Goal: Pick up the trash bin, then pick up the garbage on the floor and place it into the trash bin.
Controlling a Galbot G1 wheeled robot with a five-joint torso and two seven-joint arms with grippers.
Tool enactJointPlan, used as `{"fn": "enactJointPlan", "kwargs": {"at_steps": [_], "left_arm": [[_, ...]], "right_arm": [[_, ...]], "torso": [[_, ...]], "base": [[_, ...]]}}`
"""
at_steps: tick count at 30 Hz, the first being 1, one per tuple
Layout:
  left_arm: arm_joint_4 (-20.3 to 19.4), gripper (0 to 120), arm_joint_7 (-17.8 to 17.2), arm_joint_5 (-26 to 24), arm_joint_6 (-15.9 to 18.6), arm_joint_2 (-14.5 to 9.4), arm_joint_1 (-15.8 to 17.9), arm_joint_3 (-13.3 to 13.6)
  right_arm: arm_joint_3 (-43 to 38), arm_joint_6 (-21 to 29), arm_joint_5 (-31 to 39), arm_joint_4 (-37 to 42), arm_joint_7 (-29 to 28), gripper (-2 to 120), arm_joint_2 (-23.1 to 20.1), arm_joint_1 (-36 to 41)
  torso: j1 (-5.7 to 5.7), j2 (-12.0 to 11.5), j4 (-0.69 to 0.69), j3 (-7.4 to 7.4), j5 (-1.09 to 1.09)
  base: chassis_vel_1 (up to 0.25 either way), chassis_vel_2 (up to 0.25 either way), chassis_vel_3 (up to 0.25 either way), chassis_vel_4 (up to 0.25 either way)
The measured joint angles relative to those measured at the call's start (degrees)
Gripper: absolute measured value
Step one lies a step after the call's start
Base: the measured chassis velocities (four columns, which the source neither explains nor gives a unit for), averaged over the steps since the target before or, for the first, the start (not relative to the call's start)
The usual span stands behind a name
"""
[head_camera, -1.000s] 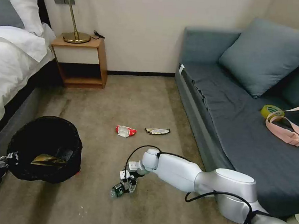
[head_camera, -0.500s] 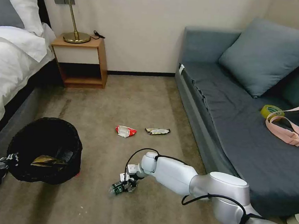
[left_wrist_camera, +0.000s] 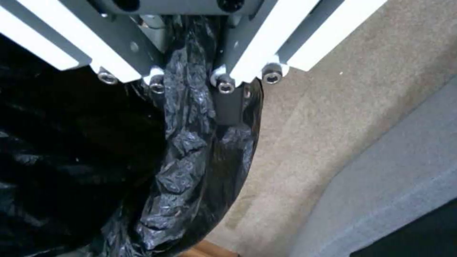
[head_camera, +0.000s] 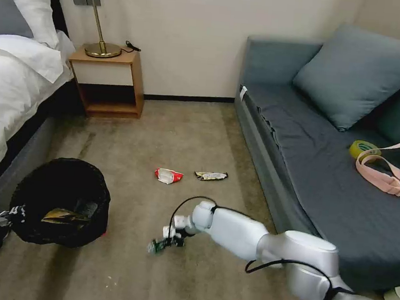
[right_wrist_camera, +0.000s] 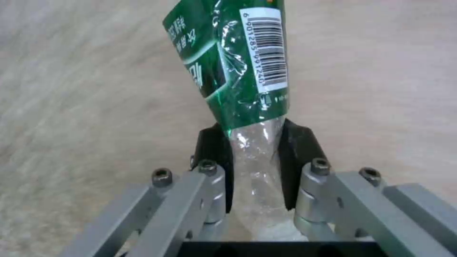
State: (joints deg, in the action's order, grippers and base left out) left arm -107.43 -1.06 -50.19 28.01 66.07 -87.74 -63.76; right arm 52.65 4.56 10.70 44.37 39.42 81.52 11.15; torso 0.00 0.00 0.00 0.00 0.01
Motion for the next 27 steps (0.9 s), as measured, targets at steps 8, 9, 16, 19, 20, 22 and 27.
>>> {"fn": "enactJointPlan", "kwargs": {"at_steps": [8, 9, 16, 19, 20, 22, 27], "left_arm": [[0.8, 2, 0.0, 0.0, 0.0, -0.2, 0.4, 2.1], [0.9, 2, 0.0, 0.1, 0.0, -0.2, 0.6, 2.5], [1.9, 2, -0.1, 0.1, 0.0, -1.1, 1.1, 4.8], [1.6, 2, -0.2, 0.1, 0.3, -1.2, 1.4, 5.8], [1.4, 2, -0.3, 0.1, 0.4, -1.1, 1.5, 6.3], [0.9, 2, -0.4, 0.1, 0.6, -0.9, 1.7, 7.1], [0.4, 2, -0.7, 0.1, 1.0, -0.3, 1.7, 8.4]], "right_arm": [[-14.1, 3.6, 13.3, 14.3, -4.3, 16, -7.3, -4.0], [-15.9, 4.4, 16.6, 17.0, -4.4, 16, -8.2, -4.6], [-20.3, 8.8, 37.9, 35.0, -9.8, 16, -12.6, -8.2], [-19.3, 9.4, 43.3, 40.7, -12.8, 16, -12.4, -8.4], [-18.5, 9.5, 44.9, 42.9, -14.2, 16, -11.8, -8.4], [-17.0, 10.3, 46.8, 46.4, -16.2, 16, -10.0, -8.0], [-13.0, 11.2, 46.8, 46.9, -17.2, 16, -5.6, -7.5]], "torso": [[0.0, 0.0, -0.01, 0.0, 0.0], [0.0, 0.0, 0.0, 0.0, 0.0], [0.0, 0.0, -0.01, 0.0, -0.01], [0.0, 0.0, 0.0, 0.0, -0.01], [0.0, 0.0, -0.02, 0.0, -0.01], [0.0, 0.0, -0.01, 0.0, -0.01], [0.0, 0.0, 0.02, 0.0, -0.02]], "base": [[0.0, 0.0, 0.0, 0.0], [0.0, 0.0, 0.0, 0.0], [0.0, 0.0, 0.0, 0.0], [0.0, 0.0, 0.0, 0.0], [0.0, 0.0, 0.0, 0.0], [0.0, 0.0, 0.0, 0.0], [0.0, 0.0, 0.0, 0.0]]}}
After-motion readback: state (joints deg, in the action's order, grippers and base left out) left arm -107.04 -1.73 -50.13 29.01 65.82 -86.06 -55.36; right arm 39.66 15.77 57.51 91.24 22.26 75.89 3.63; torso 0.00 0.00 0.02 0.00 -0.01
